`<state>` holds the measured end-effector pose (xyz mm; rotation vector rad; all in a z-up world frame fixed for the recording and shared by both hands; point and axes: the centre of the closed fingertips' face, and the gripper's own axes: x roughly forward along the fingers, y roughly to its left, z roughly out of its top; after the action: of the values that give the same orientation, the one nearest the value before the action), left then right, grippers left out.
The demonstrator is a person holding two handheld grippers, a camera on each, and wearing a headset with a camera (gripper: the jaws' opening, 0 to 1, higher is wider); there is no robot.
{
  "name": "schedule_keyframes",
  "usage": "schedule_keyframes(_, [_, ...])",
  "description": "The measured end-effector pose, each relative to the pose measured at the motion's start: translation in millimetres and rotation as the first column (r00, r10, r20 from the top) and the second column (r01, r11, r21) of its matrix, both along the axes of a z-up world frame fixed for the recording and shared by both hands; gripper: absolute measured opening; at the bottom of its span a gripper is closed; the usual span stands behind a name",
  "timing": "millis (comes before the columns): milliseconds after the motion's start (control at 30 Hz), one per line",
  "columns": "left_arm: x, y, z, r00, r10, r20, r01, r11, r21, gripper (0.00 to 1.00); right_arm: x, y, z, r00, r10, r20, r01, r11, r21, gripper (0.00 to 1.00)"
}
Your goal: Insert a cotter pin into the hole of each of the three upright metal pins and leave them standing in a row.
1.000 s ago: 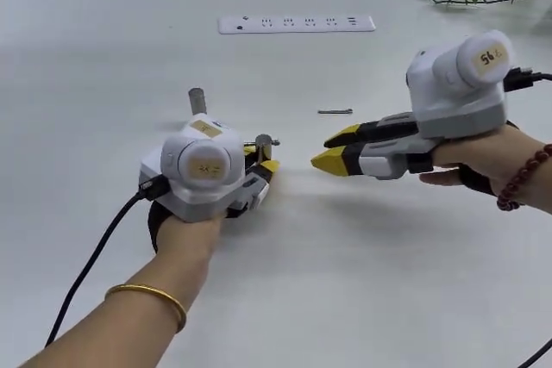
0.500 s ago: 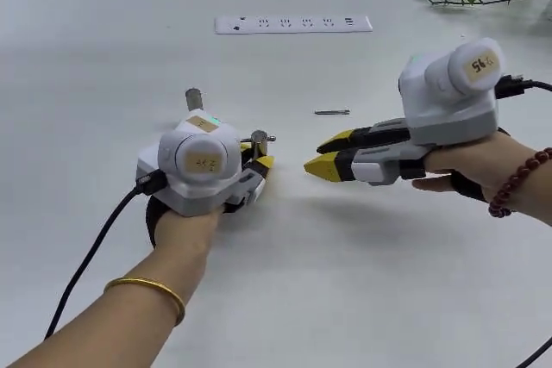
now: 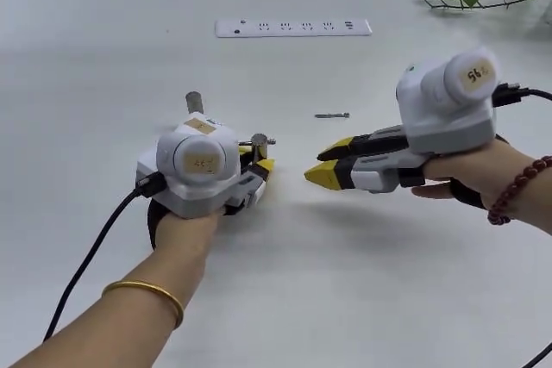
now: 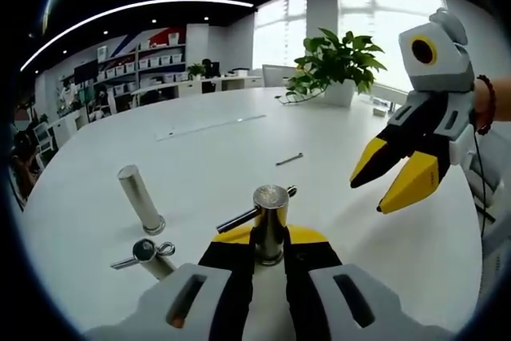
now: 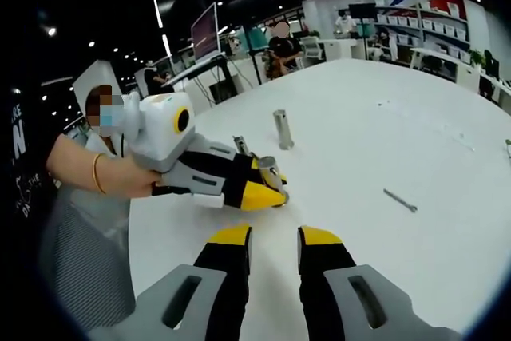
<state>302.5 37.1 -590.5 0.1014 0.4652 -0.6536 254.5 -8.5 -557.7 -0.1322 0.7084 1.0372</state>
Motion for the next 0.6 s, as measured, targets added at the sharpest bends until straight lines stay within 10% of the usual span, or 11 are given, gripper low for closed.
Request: schedule_keyframes(600, [-16.3, 9.6, -3.6, 0.999, -0.011, -0.044, 0.012, 1.0, 0.015, 0.16, 1.6, 8.1, 11.8, 1.0, -0.026, 0.01, 0.025, 0.998, 0.049, 0.22])
